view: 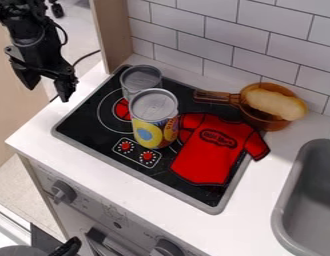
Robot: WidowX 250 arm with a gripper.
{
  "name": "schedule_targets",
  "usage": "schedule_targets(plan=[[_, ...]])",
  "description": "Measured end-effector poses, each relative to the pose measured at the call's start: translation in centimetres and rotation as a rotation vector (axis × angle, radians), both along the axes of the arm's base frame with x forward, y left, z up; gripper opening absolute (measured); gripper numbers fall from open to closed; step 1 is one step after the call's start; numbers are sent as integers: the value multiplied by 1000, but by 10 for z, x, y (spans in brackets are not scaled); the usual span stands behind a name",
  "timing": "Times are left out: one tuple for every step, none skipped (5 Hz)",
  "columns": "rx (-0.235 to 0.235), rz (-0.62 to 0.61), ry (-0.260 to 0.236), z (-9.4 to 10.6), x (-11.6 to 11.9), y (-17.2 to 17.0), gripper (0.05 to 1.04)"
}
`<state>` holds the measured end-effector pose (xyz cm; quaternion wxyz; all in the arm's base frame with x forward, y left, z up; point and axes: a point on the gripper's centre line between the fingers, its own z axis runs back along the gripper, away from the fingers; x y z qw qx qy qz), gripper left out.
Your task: Move the small can to the bottom left of the stove
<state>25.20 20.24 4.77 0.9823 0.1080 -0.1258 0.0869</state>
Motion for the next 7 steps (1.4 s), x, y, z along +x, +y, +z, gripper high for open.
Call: schedule_targets(plan=[[-20, 1, 16, -8, -2, -3, 1000], [-37, -44, -60, -7, 18, -17, 1000], [-38, -49, -151, -3, 36, -27, 1000], [-12, -25, -240, 3, 52, -28, 1000], [-8, -36, -278, 5, 62, -33, 1000], [3, -130, -329, 8, 74, -44, 1000], [9, -168, -348, 11, 85, -56, 1000]])
